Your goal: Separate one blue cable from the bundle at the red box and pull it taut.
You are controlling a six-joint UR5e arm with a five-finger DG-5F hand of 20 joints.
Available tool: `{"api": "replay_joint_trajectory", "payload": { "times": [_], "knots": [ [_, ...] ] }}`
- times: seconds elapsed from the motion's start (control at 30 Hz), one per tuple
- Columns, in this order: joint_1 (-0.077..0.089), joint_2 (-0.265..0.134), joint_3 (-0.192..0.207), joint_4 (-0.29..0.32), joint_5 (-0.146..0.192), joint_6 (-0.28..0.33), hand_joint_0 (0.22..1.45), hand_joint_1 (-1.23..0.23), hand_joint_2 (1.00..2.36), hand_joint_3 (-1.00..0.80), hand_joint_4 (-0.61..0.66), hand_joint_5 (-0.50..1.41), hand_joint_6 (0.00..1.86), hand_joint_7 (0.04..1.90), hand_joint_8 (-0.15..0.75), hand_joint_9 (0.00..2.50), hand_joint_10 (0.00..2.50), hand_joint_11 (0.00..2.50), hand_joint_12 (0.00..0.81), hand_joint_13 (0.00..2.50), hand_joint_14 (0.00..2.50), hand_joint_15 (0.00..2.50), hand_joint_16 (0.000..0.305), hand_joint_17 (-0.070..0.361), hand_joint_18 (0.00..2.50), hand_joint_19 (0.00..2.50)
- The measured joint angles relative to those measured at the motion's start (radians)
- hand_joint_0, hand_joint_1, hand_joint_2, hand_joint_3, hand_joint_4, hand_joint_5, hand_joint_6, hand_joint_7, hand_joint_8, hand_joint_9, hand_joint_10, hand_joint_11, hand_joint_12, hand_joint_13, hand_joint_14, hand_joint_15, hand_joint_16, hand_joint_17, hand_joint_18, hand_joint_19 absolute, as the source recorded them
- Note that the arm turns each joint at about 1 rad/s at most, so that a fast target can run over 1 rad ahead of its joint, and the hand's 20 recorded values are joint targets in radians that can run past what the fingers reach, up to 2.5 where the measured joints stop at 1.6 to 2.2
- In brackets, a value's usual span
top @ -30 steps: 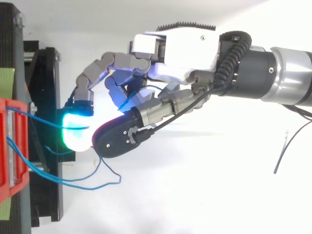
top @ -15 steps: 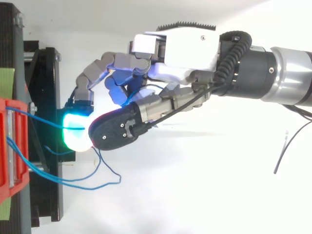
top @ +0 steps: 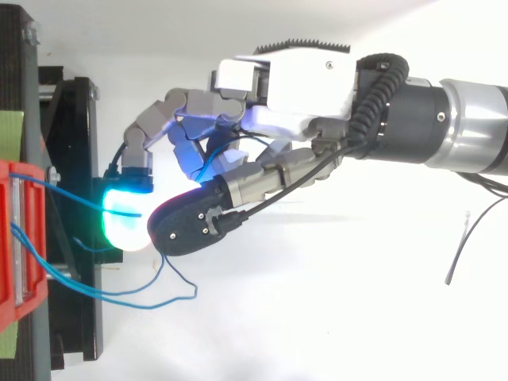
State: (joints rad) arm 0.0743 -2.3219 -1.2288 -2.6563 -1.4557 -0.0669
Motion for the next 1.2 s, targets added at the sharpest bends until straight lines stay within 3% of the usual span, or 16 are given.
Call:
{"api": "replay_joint_trajectory", "payload": {
  "times": [0.2,0.77,1.0,1.2],
  "knots": [
    [0.003,0.001,0.0,-0.04,-0.003,0.018,0.66,-0.78,1.03,-0.15,-0.36,-0.17,0.88,0.87,0.169,0.41,2.5,2.0,0.381,1.0,2.5,1.19,0.045,0.101,1.35,1.2],
    [0.009,0.06,-0.011,-0.156,-0.005,0.012,0.66,-0.78,1.02,-0.13,-0.32,-0.16,0.88,0.89,0.161,0.42,2.5,2.04,0.372,0.96,2.5,1.19,0.043,0.096,1.31,1.19],
    [0.017,0.088,-0.074,-0.152,0.018,0.012,0.66,-0.77,1.02,-0.13,-0.31,-0.16,0.88,0.89,0.162,0.43,2.5,2.03,0.373,0.96,2.5,1.2,0.043,0.096,1.3,1.19],
    [0.031,0.113,-0.154,-0.087,0.058,0.014,0.65,-0.77,1.02,-0.13,-0.29,-0.16,0.88,0.89,0.168,0.45,2.5,2.01,0.374,0.96,2.5,1.22,0.042,0.095,1.3,1.19]
  ]
}}
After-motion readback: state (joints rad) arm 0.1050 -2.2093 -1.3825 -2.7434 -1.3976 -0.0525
